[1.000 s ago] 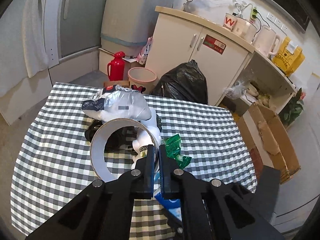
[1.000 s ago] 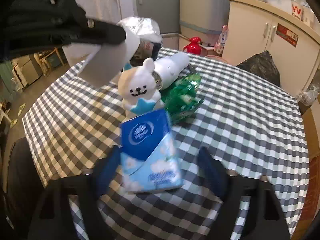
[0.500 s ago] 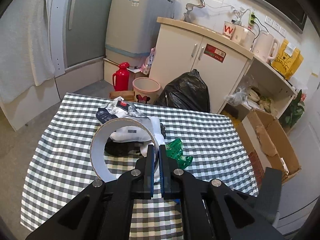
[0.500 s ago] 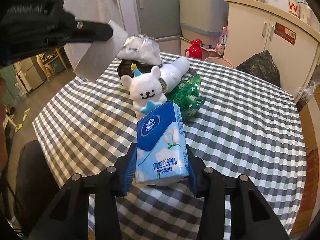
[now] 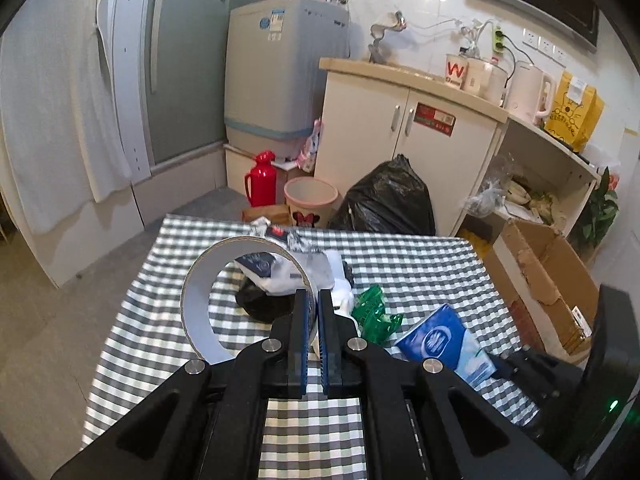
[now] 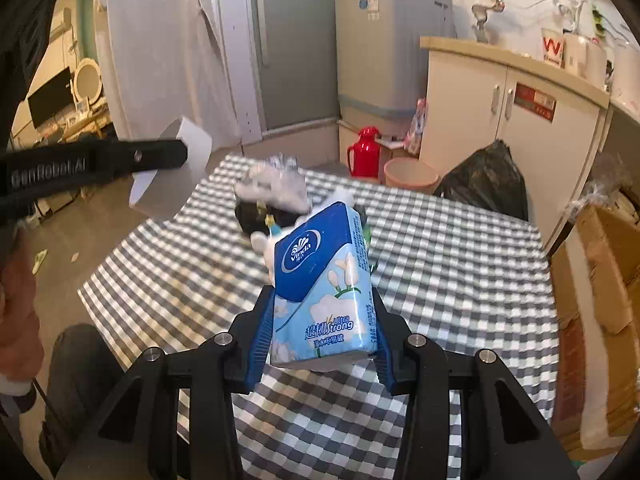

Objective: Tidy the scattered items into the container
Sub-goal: 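Grasp the white tape roll with the left gripper while the right grasps the blue tissue pack, then carry the tape roll and tissue pack over the cardboard box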

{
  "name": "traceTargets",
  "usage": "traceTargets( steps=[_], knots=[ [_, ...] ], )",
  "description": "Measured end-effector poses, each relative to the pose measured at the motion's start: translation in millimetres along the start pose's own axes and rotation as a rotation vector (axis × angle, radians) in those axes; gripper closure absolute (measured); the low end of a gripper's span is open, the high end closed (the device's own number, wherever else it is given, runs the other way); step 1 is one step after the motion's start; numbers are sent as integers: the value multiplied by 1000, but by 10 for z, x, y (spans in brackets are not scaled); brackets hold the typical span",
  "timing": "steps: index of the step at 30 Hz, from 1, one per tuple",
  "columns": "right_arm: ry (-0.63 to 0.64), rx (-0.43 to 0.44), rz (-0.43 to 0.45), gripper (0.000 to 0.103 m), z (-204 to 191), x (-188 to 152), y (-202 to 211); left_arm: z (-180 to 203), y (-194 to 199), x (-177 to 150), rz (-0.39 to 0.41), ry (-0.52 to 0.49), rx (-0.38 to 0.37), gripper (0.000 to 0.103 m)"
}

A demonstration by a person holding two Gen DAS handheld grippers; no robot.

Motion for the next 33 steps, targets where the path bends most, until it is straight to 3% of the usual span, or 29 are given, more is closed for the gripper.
traceTargets(
  steps=[10, 19, 33],
  knots=[
    [6, -49, 116, 60, 36, 526, 465, 119, 330, 247, 69, -41, 3, 99],
    [-33, -78, 165, 60, 152, 625, 747, 253, 519, 268, 82, -55, -23, 99],
    [-56, -145, 202, 60, 569, 764, 949, 567, 352, 413, 88, -76, -39, 99]
  ],
)
Point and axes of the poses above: each gripper's, at about its wrist camera, not at the fingertips, and y roughly against the way its jaws point, z to its right, x to its top, the point moved 9 cm from there along -y, roughly the way its jaws point, and after that the axes turned 10 degrees about z, right-handed, at the moved point
